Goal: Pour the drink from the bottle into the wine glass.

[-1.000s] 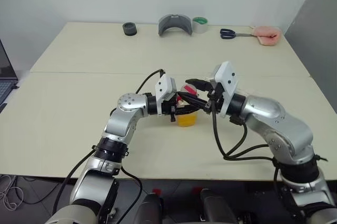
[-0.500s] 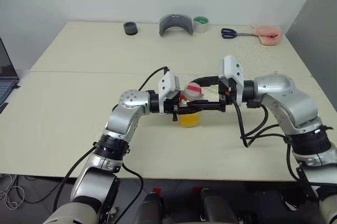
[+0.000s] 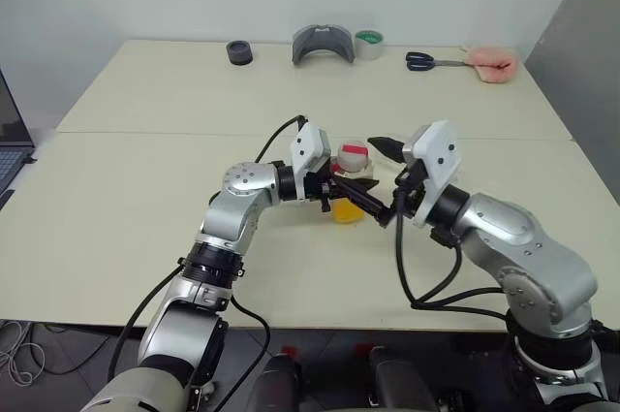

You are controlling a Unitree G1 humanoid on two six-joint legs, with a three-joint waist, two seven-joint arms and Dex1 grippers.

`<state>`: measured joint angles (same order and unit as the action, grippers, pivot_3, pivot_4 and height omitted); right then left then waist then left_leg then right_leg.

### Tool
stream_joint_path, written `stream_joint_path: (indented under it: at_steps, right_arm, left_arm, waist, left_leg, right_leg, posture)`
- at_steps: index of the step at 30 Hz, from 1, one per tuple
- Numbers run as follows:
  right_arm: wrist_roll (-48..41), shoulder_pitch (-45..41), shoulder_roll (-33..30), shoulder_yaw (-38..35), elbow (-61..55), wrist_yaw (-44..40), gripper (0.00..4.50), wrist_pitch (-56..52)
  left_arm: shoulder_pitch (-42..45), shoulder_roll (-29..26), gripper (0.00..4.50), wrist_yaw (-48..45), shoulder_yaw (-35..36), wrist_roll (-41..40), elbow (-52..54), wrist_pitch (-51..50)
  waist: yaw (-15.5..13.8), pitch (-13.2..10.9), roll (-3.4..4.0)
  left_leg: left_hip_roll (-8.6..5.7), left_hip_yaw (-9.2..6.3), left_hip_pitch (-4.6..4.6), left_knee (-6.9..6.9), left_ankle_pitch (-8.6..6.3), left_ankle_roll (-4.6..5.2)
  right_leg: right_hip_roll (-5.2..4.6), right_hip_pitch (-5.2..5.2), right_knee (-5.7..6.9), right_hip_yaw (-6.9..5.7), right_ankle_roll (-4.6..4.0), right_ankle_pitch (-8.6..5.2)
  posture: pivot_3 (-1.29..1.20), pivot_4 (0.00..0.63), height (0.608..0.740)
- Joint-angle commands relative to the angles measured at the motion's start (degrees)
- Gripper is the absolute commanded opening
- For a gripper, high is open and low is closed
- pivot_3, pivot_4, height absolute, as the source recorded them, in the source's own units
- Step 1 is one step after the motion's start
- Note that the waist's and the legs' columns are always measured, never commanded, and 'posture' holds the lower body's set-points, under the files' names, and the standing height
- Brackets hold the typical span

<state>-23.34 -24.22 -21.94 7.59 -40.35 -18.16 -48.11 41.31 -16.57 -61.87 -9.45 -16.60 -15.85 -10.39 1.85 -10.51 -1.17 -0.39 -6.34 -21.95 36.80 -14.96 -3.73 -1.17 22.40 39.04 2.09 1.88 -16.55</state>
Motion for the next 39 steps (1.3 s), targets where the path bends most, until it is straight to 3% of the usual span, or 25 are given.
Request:
stream_joint_path:
  at_steps: [1, 11, 14, 20, 25, 30, 32, 35, 39]
  right_arm:
    - [2.6, 0.1, 3.1, -0.4, 0.4, 3.6, 4.50, 3.3]
    - [4.7, -1.5, 6.6, -0.3, 4.3, 3.9, 4.50, 6.1]
    - [4.6, -1.6, 6.7, -0.1, 4.6, 3.4, 3.86, 6.6]
    - [4.8, -1.9, 6.8, 0.6, 4.7, 2.1, 1.85, 7.8]
    - [3.7, -2.5, 5.0, 1.9, 5.8, -3.2, 1.86, 10.0]
    - [-0.5, -11.1, -8.7, 3.3, 19.0, -32.6, 1.86, 19.8]
    - [-2.9, -15.0, -11.2, 3.0, 24.8, -40.0, 1.86, 19.8]
    - [-4.9, -18.3, -11.6, 2.7, 30.3, -43.7, 1.86, 17.3]
    - [-4.3, -17.5, -11.7, 1.3, 29.8, -42.4, 1.86, 16.8]
  left_arm:
    - [2.2, 0.7, 1.74, 0.2, 0.7, 0.1, 0.0, 2.3]
    - [1.7, 1.3, 1.74, 0.2, 0.5, 0.9, -0.1, 3.2]
    - [1.5, 1.2, 1.74, 0.3, 0.5, 1.1, 0.0, 3.4]
    - [0.9, 0.9, 1.74, 0.4, 0.4, 1.1, 0.8, 3.1]
    - [0.6, 0.5, 1.74, -0.1, 0.1, 0.8, 1.5, 2.4]
    - [1.3, 0.1, 1.74, -2.4, 0.1, -0.3, 2.1, 1.7]
    - [1.5, 0.0, 1.74, -3.2, 0.1, -0.6, 2.4, 1.5]
    - [1.2, 0.4, 1.74, -3.1, 0.2, -0.6, 3.1, 1.1]
    - [0.4, 0.8, 1.74, -1.8, 0.7, -0.4, 4.1, 0.4]
  waist:
    - [0.0, 0.0, 0.00]
    - [0.1, 0.0, 0.00]
    - [0.1, 0.0, 0.00]
    - [0.1, 0.0, 0.00]
    - [0.1, 0.0, 0.00]
    - [0.1, 0.0, 0.02]
    - [0.3, 0.0, 0.02]
    - [0.3, 0.0, 0.02]
    - [0.2, 0.0, 0.02]
  left_leg:
    - [0.00, 0.00, -0.01, 0.00, 0.00, 0.00]
    - [0.01, 0.01, 0.00, -0.01, 0.00, 0.01]
    - [0.01, 0.00, 0.00, -0.01, -0.01, 0.02]
    - [0.01, 0.00, 0.00, -0.01, -0.01, 0.02]
    - [0.01, 0.00, 0.01, -0.01, -0.01, 0.02]
    - [-0.02, 0.04, 0.01, 0.03, -0.02, 0.04]
    - [0.00, 0.06, 0.09, 0.01, -0.04, 0.08]
    - [0.05, 0.04, 0.08, 0.03, -0.12, 0.22]
    - [0.00, 0.04, 0.02, 0.06, -0.13, 0.23]
  right_leg:
    - [0.00, 0.00, -0.01, 0.01, 0.00, 0.00]
    - [0.01, 0.01, 0.02, 0.01, 0.00, 0.00]
    - [0.01, 0.00, 0.02, 0.01, 0.00, 0.00]
    - [0.01, 0.00, 0.02, 0.01, 0.00, 0.00]
    - [0.01, 0.00, 0.02, 0.01, 0.00, 0.00]
    - [0.01, -0.03, -0.02, -0.02, 0.03, 0.02]
    - [0.03, -0.07, -0.03, -0.01, 0.03, 0.02]
    - [0.07, -0.08, -0.02, -0.03, 0.02, 0.02]
    - [-0.02, -0.05, -0.02, 0.00, 0.01, 0.03]
  posture:
    - [0.00, 0.150, 0.740]
    - [0.00, 0.150, 0.740]
    - [0.00, 0.150, 0.740]
    - [0.00, 0.150, 0.740]
    - [0.00, 0.150, 0.740]
    - [0.00, 0.150, 0.740]
    - [0.00, 0.150, 0.740]
    - [0.00, 0.150, 0.740]
    - [0.00, 0.150, 0.740]
